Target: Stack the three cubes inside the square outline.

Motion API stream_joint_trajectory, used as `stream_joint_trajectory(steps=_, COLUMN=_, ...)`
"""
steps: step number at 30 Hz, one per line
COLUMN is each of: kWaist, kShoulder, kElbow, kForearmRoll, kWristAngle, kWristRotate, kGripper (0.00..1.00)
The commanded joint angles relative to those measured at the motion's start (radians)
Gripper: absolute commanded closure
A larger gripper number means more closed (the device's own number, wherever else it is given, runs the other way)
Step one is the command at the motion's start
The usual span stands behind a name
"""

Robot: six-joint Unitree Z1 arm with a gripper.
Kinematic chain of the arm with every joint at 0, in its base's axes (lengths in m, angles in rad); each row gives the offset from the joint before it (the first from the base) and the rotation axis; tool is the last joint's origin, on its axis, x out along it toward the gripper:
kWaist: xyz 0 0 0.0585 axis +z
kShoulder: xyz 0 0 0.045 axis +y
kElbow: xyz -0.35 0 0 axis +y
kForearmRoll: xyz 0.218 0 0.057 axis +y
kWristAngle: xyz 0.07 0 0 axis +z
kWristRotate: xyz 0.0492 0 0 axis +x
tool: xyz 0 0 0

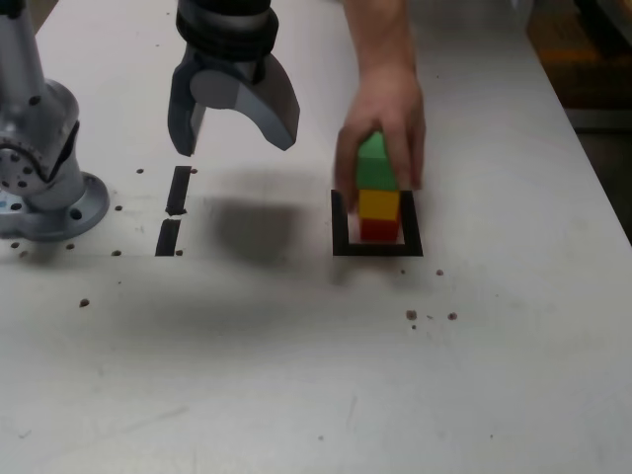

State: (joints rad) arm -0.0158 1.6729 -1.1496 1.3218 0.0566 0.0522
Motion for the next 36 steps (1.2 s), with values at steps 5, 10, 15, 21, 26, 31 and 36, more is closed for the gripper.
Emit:
stream_joint_trajectory(steps=5, kWaist=0.01, kShoulder=0.001, kElbow=0.004, kForearmRoll=-0.011, kWristAngle=-0.008, kWristRotate=0.009, kGripper=0.01)
stream_joint_trajectory(steps=10, kWaist=0.005, kShoulder=-0.004, kElbow=0.009, kForearmRoll=-0.016, kWristAngle=-0.02, kWristRotate=0.008, kGripper=0.01)
stream_joint_trajectory(steps=15, kWaist=0.004, kShoulder=-0.005, kElbow=0.022, kForearmRoll=-0.018, kWristAngle=-0.019, kWristRotate=0.008, kGripper=0.01)
stream_joint_trajectory(steps=21, kWaist=-0.001, kShoulder=-0.007, kElbow=0.026, kForearmRoll=-0.022, kWristAngle=-0.023, kWristRotate=0.008, kGripper=0.01)
stream_joint_trajectory(steps=26, kWaist=-0.004, kShoulder=-0.005, kElbow=0.027, kForearmRoll=-0.03, kWristAngle=-0.028, kWristRotate=0.008, kGripper=0.01)
stream_joint_trajectory(steps=31, kWaist=-0.004, kShoulder=-0.002, kElbow=0.031, kForearmRoll=-0.04, kWristAngle=-0.029, kWristRotate=0.008, kGripper=0.01)
stream_joint_trajectory(steps=36, kWaist=-0.004, kShoulder=-0.002, kElbow=0.034, kForearmRoll=-0.045, kWristAngle=-0.034, kWristRotate=0.008, kGripper=0.01)
